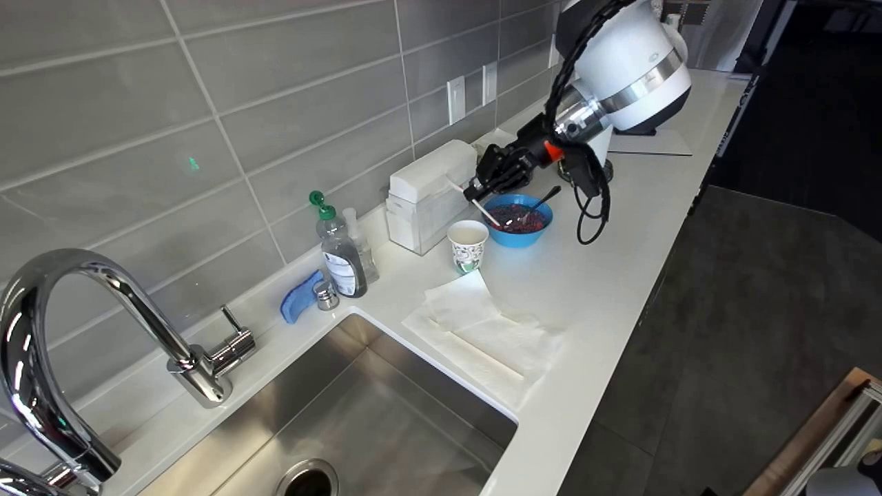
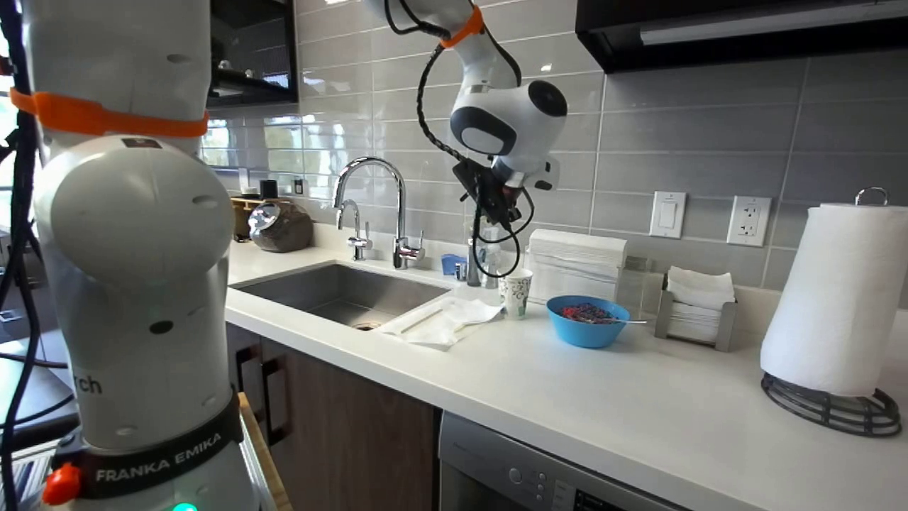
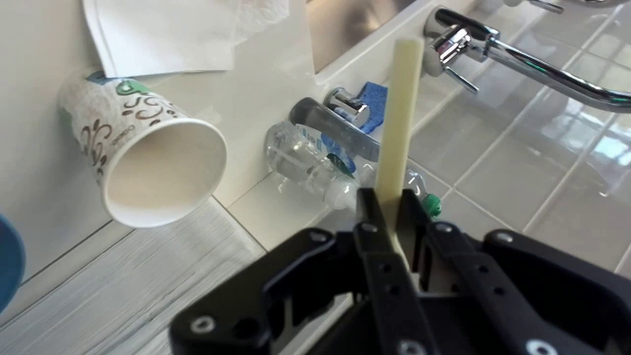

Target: Transfer a spoonful of contents from the bowl into the cup

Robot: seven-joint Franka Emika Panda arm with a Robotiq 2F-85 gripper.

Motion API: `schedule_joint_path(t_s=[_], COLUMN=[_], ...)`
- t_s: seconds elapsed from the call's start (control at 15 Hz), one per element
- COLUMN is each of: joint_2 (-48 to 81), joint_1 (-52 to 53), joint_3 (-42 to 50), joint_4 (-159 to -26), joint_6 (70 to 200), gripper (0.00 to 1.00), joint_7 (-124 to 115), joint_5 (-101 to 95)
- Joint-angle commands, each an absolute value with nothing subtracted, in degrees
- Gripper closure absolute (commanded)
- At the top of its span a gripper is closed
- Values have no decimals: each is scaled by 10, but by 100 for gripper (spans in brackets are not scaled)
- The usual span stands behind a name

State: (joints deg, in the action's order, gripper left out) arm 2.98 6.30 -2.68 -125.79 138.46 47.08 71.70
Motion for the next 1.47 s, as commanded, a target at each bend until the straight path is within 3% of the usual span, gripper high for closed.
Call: schedule_joint_path(t_s=[0.0,0.4,0.47,0.73,0.8,1.4], joint_2=[-18,-11,-10,-9,-9,100], joint_1=[69,46,53,45,45,23], joint_3=[-38,-33,-36,-33,-33,-7], joint_4=[-1299,-1314,-1302,-1305,-1305,-1205], joint_6=[1442,1460,1446,1447,1447,1453], gripper=[96,96,86,86,96,96], joint_7=[344,127,184,145,144,-2], joint_5=[559,273,340,289,288,55])
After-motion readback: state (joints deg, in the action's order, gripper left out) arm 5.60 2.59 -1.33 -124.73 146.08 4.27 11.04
